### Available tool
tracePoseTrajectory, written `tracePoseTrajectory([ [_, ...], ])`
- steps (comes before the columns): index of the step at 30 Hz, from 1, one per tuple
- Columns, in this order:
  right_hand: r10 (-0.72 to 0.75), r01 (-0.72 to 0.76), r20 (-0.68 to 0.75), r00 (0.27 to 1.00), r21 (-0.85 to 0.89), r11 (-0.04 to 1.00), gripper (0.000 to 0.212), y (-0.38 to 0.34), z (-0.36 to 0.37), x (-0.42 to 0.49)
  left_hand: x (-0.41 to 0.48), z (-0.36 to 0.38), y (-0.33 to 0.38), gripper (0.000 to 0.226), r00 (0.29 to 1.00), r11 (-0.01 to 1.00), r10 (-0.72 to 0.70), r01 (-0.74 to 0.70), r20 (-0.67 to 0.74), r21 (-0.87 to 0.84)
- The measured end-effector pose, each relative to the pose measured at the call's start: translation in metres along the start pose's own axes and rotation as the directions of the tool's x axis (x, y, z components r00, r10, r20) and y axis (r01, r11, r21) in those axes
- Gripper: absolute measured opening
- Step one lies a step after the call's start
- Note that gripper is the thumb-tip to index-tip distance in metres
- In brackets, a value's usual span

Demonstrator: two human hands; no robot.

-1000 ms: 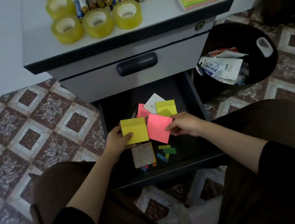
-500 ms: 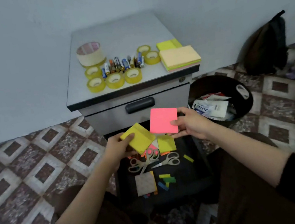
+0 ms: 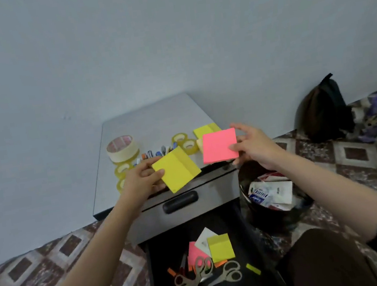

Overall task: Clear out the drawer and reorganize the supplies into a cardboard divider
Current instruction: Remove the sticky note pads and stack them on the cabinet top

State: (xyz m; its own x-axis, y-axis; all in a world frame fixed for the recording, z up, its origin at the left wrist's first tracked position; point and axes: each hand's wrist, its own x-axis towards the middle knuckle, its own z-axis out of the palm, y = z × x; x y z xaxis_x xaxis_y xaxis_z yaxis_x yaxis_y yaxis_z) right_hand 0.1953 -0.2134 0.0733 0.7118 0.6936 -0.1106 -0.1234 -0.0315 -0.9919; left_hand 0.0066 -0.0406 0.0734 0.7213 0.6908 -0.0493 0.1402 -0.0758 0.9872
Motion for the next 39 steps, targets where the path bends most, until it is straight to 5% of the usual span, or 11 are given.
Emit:
tracePoseTrajectory([
  [6,-0.044,0.051,-0.126,0.991,0.056,0.997,0.045,-0.029,-0.020,0.051,0.058,0.022,0.030,0.024,0.998,0.997,-0.023,0.018,-0.057,-0.079],
  [16,0.065,0.004,-0.216,0.974,0.304,0.953,0.045,-0.031,-0.046,0.133,0.168,0.071,0.042,0.018,0.991,0.988,-0.136,0.135,0.017,0.069],
  [27,0.098,-0.031,-0.264,0.959,0.244,0.969,0.043,-0.013,-0.051,0.160,0.207,0.095,0.026,0.012,0.975,0.965,-0.202,0.182,0.095,0.187],
  [39,0.127,-0.083,-0.245,0.961,0.183,0.980,0.043,-0.002,-0.051,0.161,0.216,0.090,0.014,0.018,0.989,0.824,-0.118,0.048,0.087,0.564],
])
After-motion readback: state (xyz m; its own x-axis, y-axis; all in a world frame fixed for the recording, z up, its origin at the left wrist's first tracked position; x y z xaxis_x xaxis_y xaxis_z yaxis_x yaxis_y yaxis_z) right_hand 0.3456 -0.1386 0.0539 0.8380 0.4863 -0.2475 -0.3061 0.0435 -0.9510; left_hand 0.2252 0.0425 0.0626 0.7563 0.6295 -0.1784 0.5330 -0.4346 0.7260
